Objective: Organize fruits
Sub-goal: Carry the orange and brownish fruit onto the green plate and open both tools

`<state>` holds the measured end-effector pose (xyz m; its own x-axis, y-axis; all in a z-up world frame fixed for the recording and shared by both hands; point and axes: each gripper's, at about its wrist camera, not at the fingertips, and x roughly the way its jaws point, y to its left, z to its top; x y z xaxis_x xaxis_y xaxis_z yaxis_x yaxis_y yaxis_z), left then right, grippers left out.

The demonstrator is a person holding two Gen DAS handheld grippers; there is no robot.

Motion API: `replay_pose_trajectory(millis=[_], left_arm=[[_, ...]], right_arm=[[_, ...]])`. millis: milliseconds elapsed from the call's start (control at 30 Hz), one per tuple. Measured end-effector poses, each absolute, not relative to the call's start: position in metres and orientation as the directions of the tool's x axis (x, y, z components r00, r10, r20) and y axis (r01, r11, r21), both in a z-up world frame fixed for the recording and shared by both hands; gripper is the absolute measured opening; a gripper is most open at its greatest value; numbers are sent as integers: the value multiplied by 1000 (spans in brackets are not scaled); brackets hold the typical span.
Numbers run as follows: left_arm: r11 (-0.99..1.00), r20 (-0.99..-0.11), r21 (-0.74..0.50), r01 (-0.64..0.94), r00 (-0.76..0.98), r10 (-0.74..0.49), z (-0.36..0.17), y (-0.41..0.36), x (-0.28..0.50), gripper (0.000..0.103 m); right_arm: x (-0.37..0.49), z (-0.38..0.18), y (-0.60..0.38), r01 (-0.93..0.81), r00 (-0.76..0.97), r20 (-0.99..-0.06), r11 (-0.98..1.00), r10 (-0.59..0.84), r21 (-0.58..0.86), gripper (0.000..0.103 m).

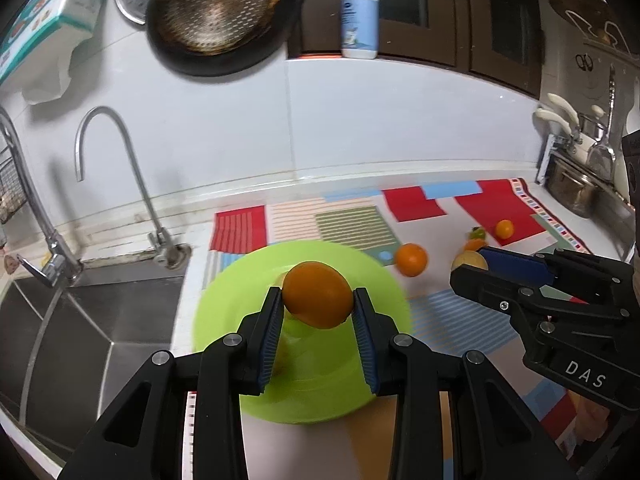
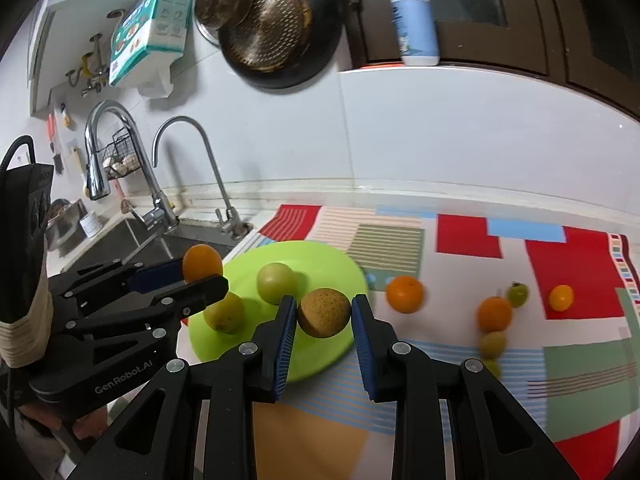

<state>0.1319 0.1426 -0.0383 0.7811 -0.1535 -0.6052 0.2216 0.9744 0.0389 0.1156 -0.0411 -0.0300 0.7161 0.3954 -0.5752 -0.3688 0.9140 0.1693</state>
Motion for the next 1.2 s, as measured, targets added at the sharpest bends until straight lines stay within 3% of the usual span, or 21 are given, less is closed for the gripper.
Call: replay_pose_trajectory(millis=[1000,1100,1200], left_arm=[[973,-714,0,229,682,-160,-98,198,213,35],[974,-707,5,225,690,-156,-97,199,211,42],[976,-702,11,220,696,-149,-93,199,208,46]], right_arm=[[191,-93,31,-338,619,-709,930,337,146,30],[192,-95,31,-329,622,-709,933,332,148,31],[190,-93,29,-315,634,-708,940,312,133,39]])
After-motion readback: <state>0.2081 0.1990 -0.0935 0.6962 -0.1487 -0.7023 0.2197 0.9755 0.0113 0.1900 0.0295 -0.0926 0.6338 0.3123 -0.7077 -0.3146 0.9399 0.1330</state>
